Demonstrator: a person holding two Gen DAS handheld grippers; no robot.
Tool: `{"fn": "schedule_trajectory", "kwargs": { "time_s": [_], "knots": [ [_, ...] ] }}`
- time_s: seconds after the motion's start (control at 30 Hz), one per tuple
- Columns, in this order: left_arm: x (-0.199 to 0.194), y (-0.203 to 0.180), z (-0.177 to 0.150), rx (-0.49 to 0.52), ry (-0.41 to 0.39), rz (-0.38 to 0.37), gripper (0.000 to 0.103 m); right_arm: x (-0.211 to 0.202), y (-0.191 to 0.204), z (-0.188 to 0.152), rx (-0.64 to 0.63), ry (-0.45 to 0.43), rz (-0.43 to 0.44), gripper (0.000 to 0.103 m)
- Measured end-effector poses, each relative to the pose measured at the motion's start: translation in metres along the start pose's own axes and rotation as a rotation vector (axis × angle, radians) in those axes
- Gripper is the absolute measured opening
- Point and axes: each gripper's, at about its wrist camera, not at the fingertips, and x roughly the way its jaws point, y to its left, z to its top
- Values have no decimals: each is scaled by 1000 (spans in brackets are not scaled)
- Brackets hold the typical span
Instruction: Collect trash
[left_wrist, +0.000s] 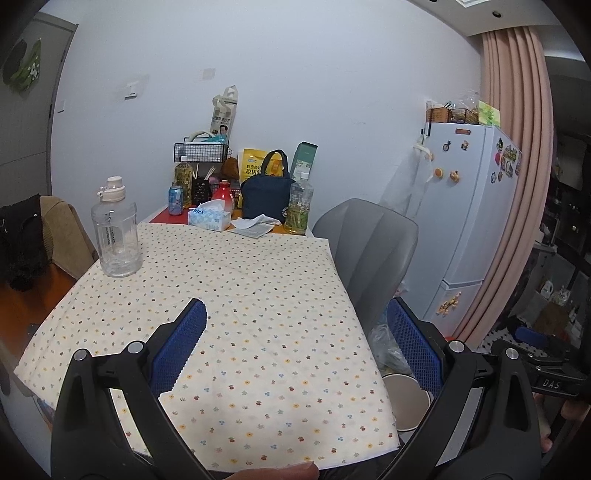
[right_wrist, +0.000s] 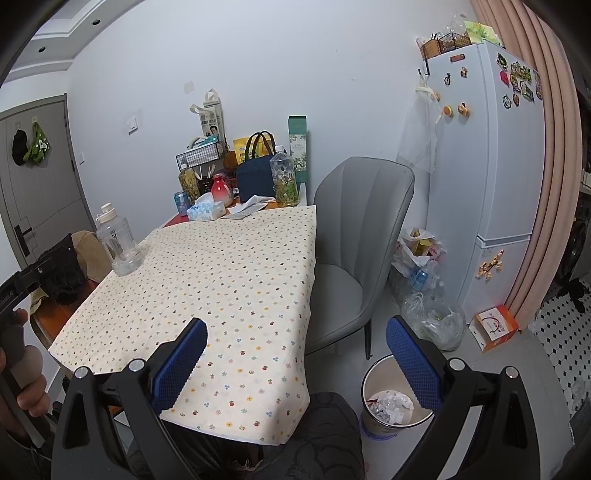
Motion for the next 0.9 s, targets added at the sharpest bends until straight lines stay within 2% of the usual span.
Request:
{"fn": "schedule_trajectory", "kwargs": {
  "time_s": [0.9],
  "knots": [
    [11,1,-5,4,27,-10,97,8,-4,-1,8,18,-5,95]
  ]
}}
